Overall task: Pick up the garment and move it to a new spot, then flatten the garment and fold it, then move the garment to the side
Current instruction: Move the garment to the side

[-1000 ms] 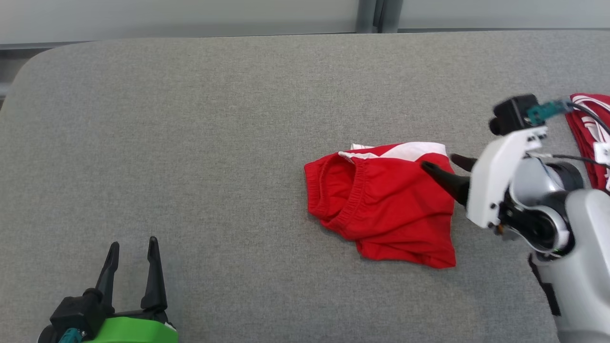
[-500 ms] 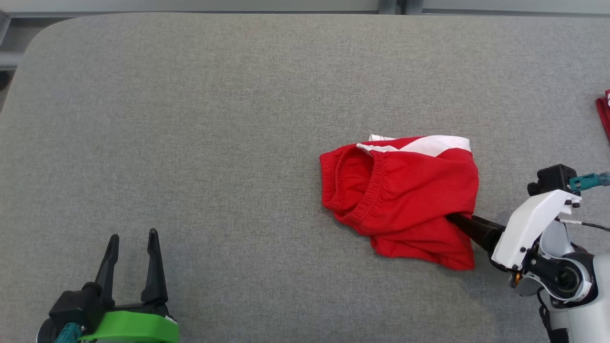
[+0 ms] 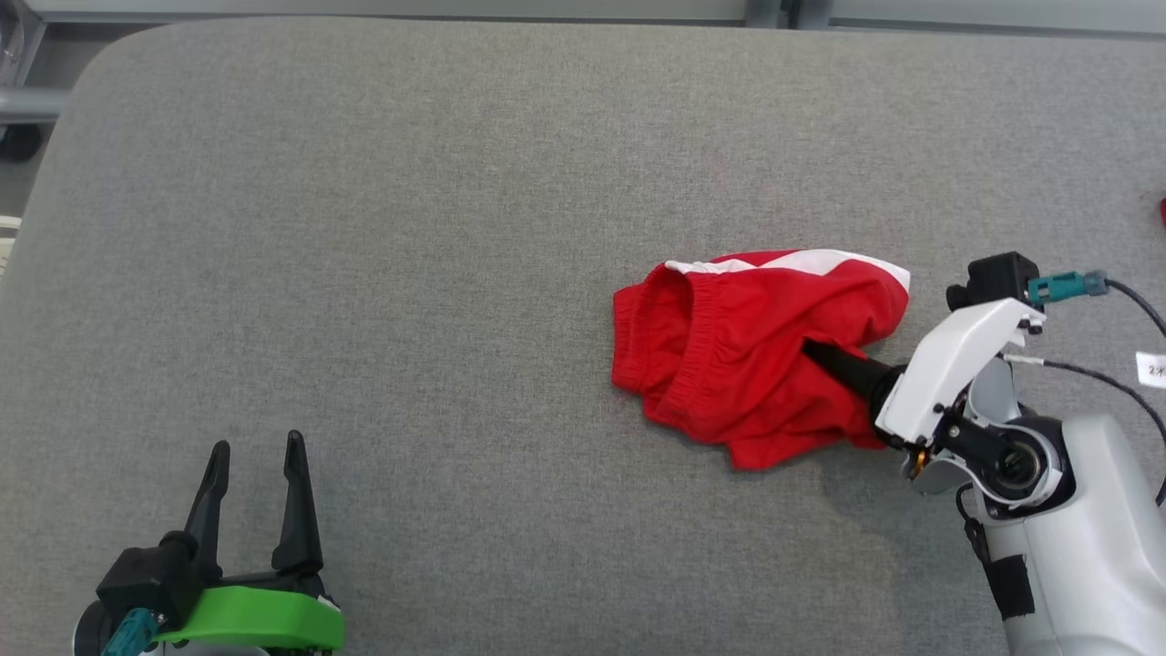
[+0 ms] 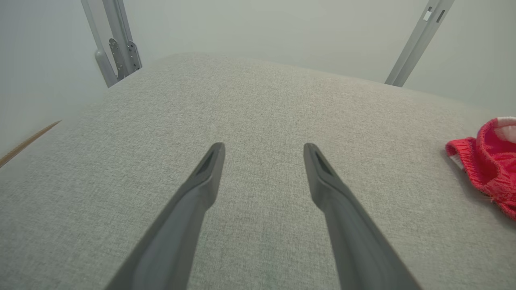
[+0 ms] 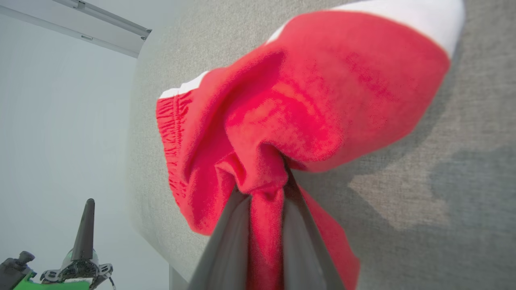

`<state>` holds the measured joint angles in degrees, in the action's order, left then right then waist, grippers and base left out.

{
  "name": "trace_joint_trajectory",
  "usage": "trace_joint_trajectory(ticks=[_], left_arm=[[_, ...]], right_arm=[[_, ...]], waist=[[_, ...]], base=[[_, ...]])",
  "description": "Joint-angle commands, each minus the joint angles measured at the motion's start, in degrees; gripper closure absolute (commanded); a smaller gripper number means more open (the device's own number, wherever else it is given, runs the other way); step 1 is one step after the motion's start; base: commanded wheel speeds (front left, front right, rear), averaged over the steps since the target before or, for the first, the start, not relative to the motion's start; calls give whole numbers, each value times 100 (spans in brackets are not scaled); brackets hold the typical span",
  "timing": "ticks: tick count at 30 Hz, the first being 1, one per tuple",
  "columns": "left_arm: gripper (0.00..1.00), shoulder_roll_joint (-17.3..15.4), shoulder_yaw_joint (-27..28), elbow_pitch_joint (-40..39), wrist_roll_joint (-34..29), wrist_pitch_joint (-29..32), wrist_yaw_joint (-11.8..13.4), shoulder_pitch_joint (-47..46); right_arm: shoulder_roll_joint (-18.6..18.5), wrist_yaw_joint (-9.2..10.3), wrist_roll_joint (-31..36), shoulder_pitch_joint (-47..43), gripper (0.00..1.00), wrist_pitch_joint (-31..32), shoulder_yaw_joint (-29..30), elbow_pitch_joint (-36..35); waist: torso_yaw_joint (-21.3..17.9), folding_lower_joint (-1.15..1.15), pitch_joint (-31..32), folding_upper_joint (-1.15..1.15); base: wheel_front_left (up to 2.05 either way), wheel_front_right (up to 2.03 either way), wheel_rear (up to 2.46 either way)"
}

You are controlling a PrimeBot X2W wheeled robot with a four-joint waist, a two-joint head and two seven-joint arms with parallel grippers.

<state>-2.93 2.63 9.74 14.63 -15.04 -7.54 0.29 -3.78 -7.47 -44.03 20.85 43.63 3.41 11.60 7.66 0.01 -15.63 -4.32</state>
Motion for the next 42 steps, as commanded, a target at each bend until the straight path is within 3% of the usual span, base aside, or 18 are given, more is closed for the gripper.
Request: trace_joint_trajectory(ticks=[1, 6, 10, 12, 13, 15, 25, 32, 42], left_arm=[[0, -1, 36, 10, 15, -15, 10, 45], [0, -1, 58, 8, 86, -15, 10, 162], [0, -3, 47, -28, 120, -15, 10, 164], [0, -4, 29, -40, 137, -15, 10, 151], [0, -4, 29, -40, 137, -15, 10, 151], [0, -4, 18, -57, 159, -15, 10, 124], [0, -3, 8, -71, 241, -15, 33, 66], [0, -4, -30, -102, 211, -15, 33, -93], [0, -4, 46, -344, 58, -15, 26, -89]], right_arm=[[-61, -4, -125, 169, 100, 178, -50, -117], [-140, -4, -379, 505, 100, 1040, -97, -530], [-385, -4, -188, 679, 100, 1692, -112, -818], [-561, -4, -59, 714, 100, 1959, -132, -930], [-561, -4, -59, 714, 100, 1959, -132, -930], [-787, -4, 62, 687, 100, 2101, -173, -1055], [-1365, -4, 150, 627, 100, 2192, -603, -1448], [-1853, -4, 246, 712, 100, 2043, -804, -1274], [-2222, -4, 276, 499, 100, 1471, -863, -901]], waist=[[-3, -1, 29, -68], [-42, -1, -19, -252], [-58, -1, -127, -392], [-44, -1, -183, -447], [-44, -1, -183, -447], [-26, -1, -234, -480], [-61, -1, -367, -485], [-130, -1, -475, -485], [-797, -1, -668, -485]], base=[[52, 52, 52], [87, 87, 87], [52, 52, 52], [1, 1, 1], [0, 0, 0], [0, 0, 0], [0, 0, 0], [0, 0, 0], [0, 0, 0]])
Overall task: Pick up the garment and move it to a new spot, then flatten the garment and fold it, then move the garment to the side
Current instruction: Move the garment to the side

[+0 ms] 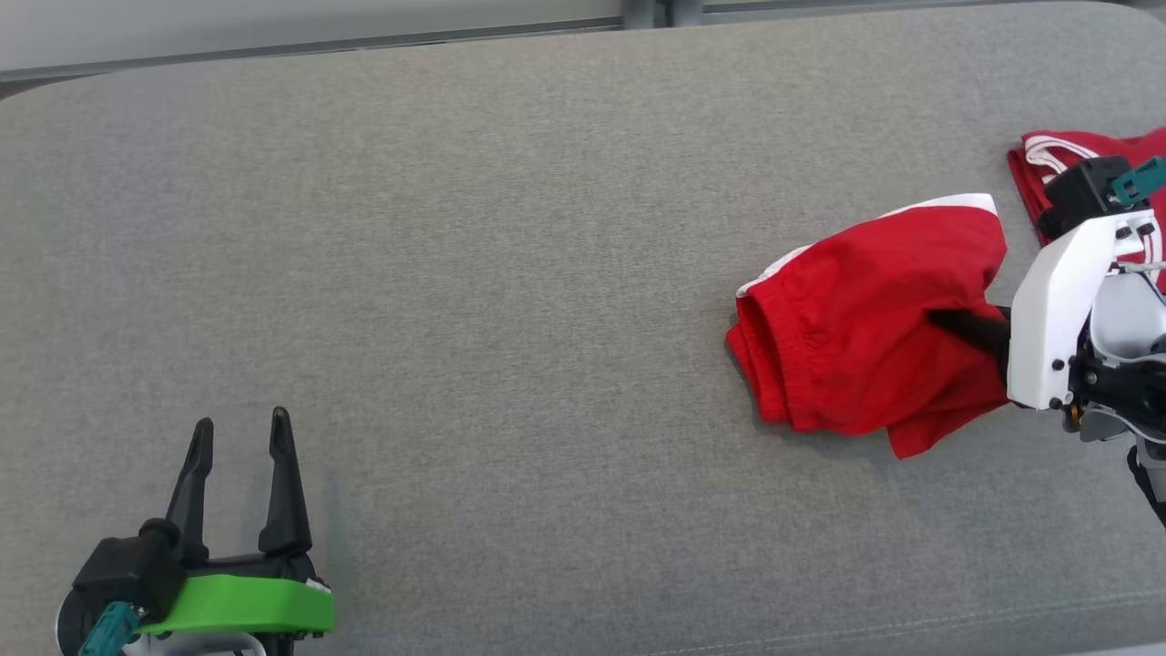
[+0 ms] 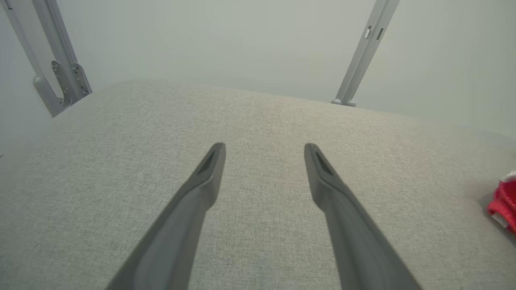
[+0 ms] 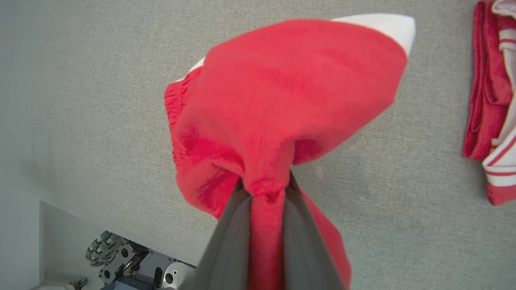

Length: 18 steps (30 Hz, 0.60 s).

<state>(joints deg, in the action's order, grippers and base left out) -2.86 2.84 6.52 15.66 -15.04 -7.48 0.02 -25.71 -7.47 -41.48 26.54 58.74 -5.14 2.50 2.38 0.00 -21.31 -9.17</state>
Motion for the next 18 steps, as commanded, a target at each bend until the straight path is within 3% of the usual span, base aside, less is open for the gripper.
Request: trace_joint_trajectory(ticks=[1, 11, 18], left_arm=[[0, -9, 46, -51, -60, -15, 19, -70], [0, -141, 187, -240, -308, -15, 4, -294], [0, -263, 25, -289, -344, -15, 2, -534]], right_arm=[[-74, -3, 47, -66, 100, -116, -13, 52], [-349, -3, 279, -135, 100, -1087, -224, 540], [-668, -3, 696, 254, 100, -1672, -634, 891]], waist=[[-366, 0, -133, 0], [-1223, 0, -500, 0], [-1279, 0, -840, 0]], base=[[0, 0, 0], [0, 0, 0], [0, 0, 0]])
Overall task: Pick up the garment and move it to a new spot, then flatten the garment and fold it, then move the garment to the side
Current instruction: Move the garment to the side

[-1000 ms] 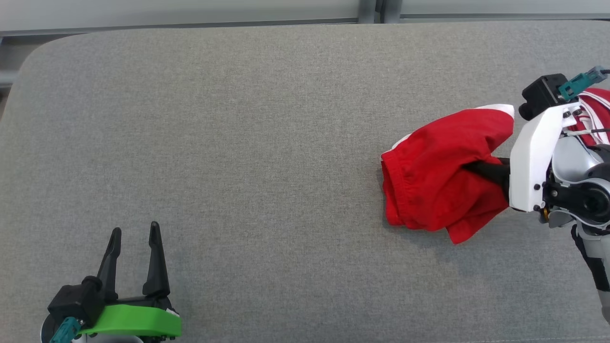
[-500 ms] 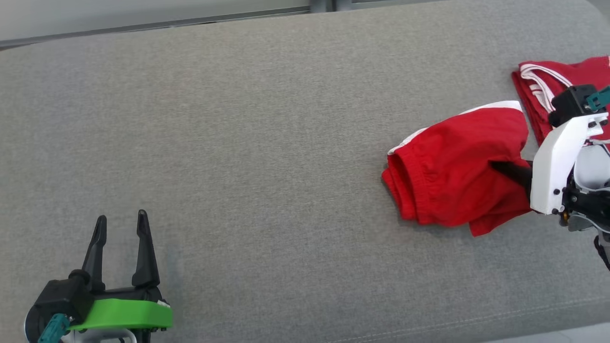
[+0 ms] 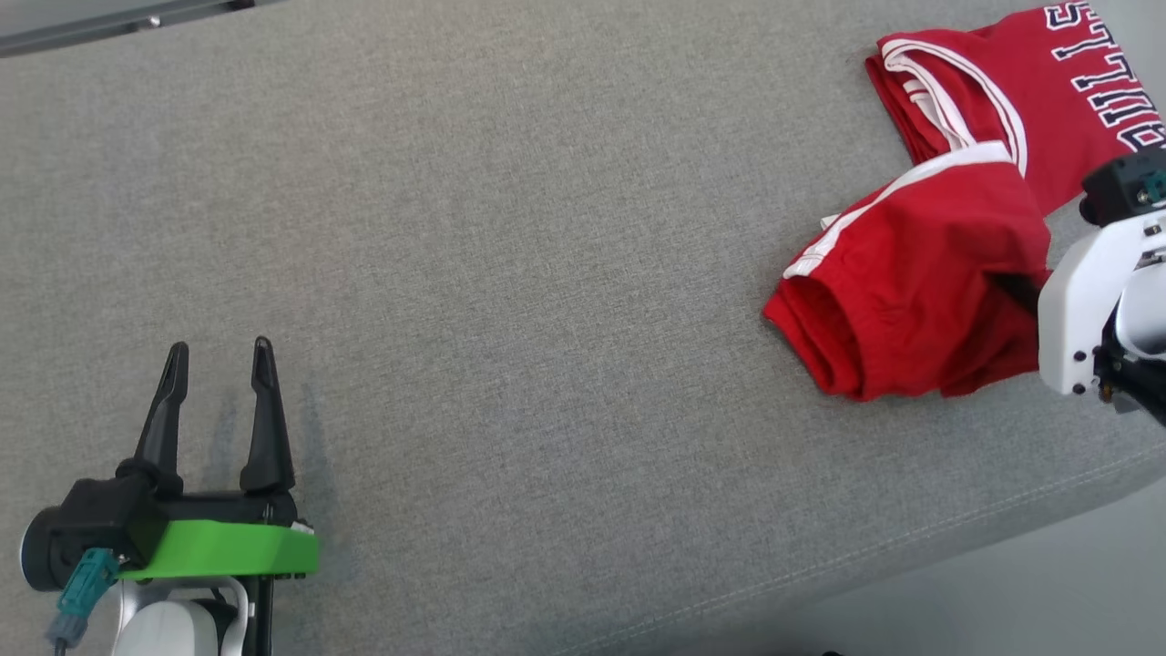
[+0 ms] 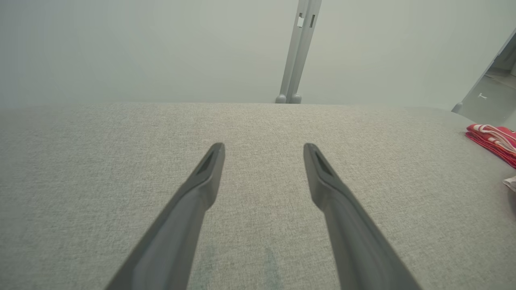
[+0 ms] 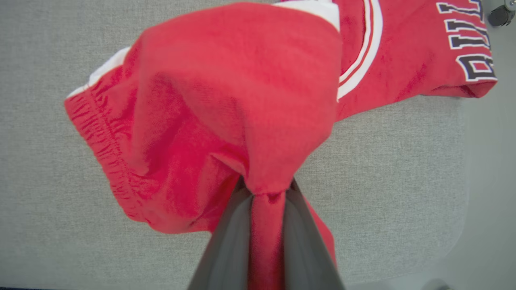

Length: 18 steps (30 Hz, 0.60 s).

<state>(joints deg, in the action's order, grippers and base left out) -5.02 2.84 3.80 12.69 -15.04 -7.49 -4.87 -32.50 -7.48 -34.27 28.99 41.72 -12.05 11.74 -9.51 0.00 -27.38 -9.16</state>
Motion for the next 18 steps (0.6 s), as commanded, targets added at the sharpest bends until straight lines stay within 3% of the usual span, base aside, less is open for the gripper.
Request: trace_joint_trajectory(ticks=[1, 9, 18], left_arm=[[0, -61, -13, -23, -43, -15, 3, -95], [0, -84, -151, -25, 8, -16, 2, -394], [0, -131, -166, -68, -18, -15, 3, -498]], right_arm=[[-58, -2, 51, 112, 100, -53, -19, 31], [-566, -1, 683, 1293, 100, -556, -576, 616], [-915, 0, 884, 2176, 100, -989, -239, 1584]], waist=[[-64, 0, -295, 0], [224, 0, -731, 0], [502, 0, -1045, 0]], base=[[0, 0, 0], [0, 0, 0], [0, 0, 0]])
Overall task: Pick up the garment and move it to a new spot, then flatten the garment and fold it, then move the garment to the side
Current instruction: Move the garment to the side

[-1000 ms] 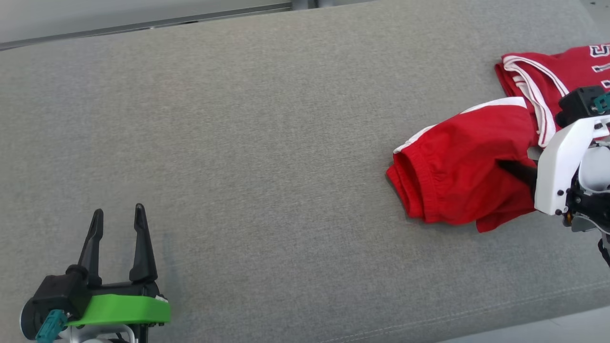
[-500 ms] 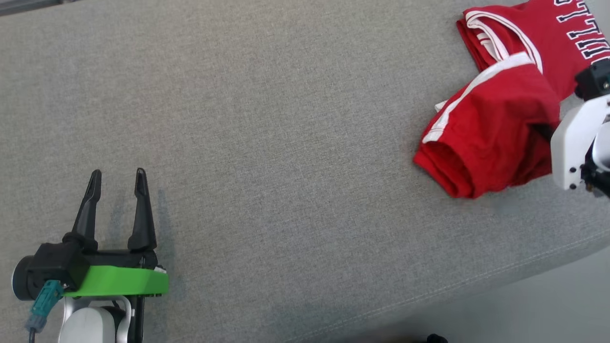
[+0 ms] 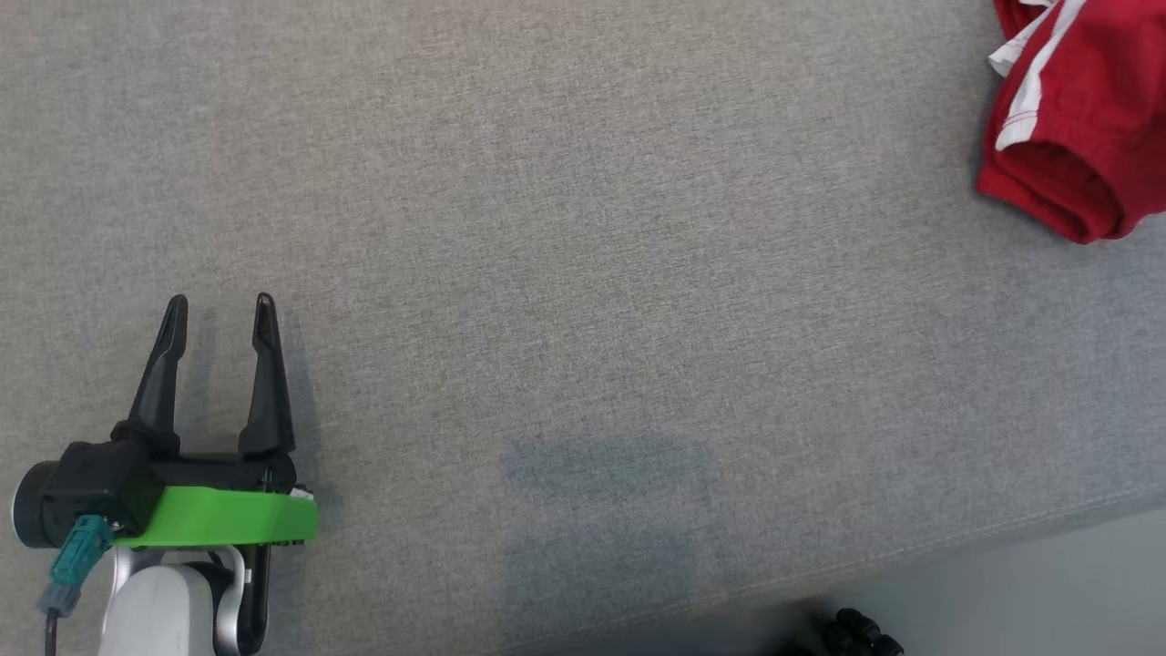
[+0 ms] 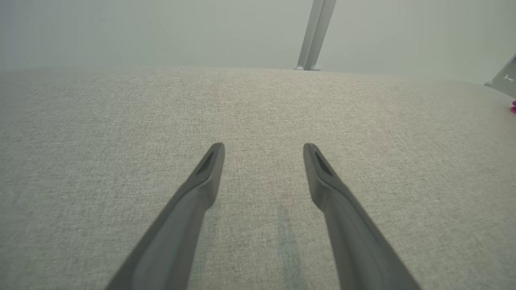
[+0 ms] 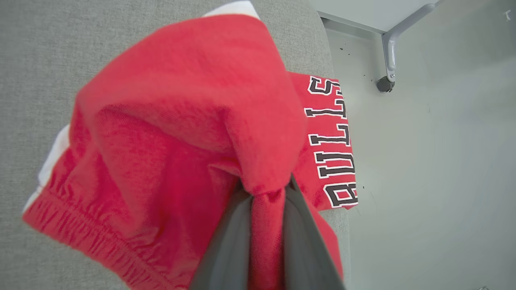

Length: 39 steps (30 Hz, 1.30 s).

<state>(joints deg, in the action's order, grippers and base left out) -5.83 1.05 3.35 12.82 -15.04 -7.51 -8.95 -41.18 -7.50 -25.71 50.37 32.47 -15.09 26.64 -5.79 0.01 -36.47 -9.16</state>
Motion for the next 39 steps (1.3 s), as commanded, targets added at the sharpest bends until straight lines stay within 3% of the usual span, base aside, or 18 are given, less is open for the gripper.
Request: trace_joint_trajectory(ticks=[1, 8, 9, 10, 11, 13, 17, 33, 39], left_arm=[[0, -67, 17, -32, -33, -15, 5, -95], [0, -164, -15, -74, -76, -15, 6, -52], [0, -173, -27, -72, -84, -15, 6, -46], [0, -174, -32, -73, -86, -15, 7, -43], [0, -174, -44, -71, -92, -15, 7, -40], [0, -183, -64, -46, -105, -15, 7, -34], [0, -185, -90, -29, -73, -15, 7, -116], [0, -56, -99, 64, 52, -15, 7, -39], [0, 31, -27, 77, 72, -15, 8, 71]], right_arm=[[-81, 2, 57, 62, 100, -146, 109, 180], [-76, 5, 389, 87, 100, -755, 804, 1123], [-62, 6, 472, 87, 90, -865, 938, 1277], [-36, 6, 610, 93, 55, -1003, 1054, 1409], [16, 6, 754, 96, 0, -1117, 1155, 1544], [355, 5, 1009, 177, 0, -1373, 1515, 1927], [552, 5, 1410, 300, 0, -1517, 1817, 2241], [601, 5, 2517, -116, 0, -1426, 3097, 2617], [555, 5, 2407, -474, 0, -2047, 3208, 2447]], waist=[[146, -1, -166, -1], [172, -1, -317, -1], [169, -1, -328, -1], [165, -1, -337, -1], [160, -1, -345, -1], [123, -1, -347, -1], [82, -1, -325, -1], [159, -1, -67, -1], [246, -1, 238, -1]], base=[[0, 0, 0], [0, 0, 0], [0, 0, 0], [0, 0, 0], [0, 0, 0], [0, 0, 0], [0, 0, 0], [0, 0, 0], [0, 0, 0]])
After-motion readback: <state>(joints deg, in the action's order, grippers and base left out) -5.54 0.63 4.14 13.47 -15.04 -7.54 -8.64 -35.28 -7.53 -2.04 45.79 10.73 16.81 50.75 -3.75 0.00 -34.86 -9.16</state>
